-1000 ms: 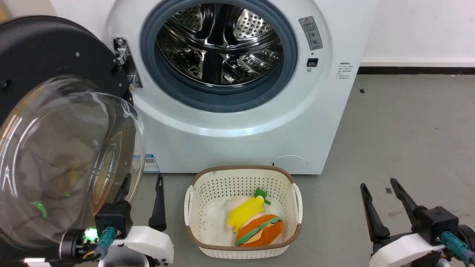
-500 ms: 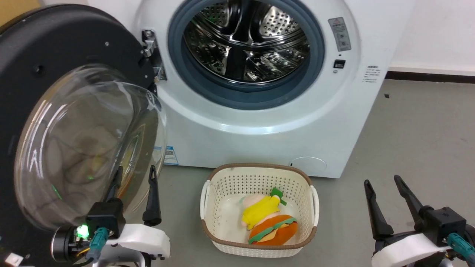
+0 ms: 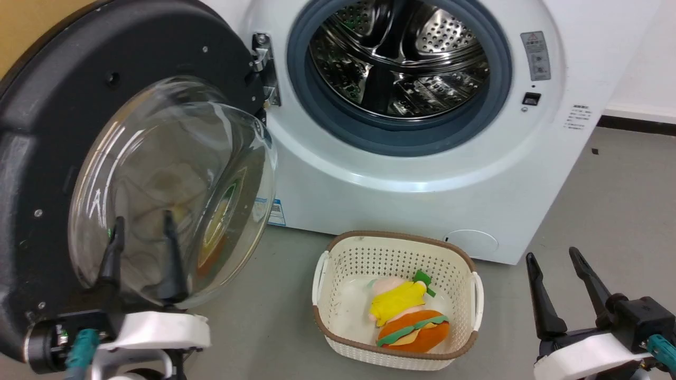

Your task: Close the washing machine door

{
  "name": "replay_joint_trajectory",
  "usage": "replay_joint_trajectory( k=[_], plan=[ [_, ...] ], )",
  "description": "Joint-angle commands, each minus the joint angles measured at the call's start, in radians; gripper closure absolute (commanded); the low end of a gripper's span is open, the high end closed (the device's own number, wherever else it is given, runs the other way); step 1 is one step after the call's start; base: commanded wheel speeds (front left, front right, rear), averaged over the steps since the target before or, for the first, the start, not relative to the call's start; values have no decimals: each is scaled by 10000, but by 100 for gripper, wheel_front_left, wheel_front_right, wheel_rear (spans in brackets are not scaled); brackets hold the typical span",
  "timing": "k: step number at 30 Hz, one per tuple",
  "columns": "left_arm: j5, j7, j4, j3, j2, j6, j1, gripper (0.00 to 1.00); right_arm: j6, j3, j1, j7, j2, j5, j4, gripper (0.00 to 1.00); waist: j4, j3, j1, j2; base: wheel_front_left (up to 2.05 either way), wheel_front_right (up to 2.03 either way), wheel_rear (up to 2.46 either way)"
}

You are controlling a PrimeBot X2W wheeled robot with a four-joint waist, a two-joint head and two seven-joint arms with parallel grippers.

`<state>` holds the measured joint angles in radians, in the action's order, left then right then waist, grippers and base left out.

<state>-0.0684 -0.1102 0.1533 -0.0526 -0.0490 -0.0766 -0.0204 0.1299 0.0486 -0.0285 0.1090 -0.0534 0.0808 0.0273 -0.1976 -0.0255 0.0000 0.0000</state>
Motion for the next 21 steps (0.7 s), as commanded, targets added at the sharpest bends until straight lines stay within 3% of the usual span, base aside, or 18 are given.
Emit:
replay_joint_trajectory(
  k=[1,12,21],
  plan=[
    [-300,-118,241,-221,-12,15,-147,100,3,32,-84,122,13,76,46,0,-159,-17,0,0,0,0,0],
    [-1856,-324,931,-2363,-11,660,-752,100,4,115,-116,329,16,186,-30,0,-675,-168,0,0,0,0,0],
    [-2875,-474,487,-4114,-12,1393,-1506,100,4,200,-106,480,18,211,-59,0,-1047,-391,0,0,0,0,0]
  ],
)
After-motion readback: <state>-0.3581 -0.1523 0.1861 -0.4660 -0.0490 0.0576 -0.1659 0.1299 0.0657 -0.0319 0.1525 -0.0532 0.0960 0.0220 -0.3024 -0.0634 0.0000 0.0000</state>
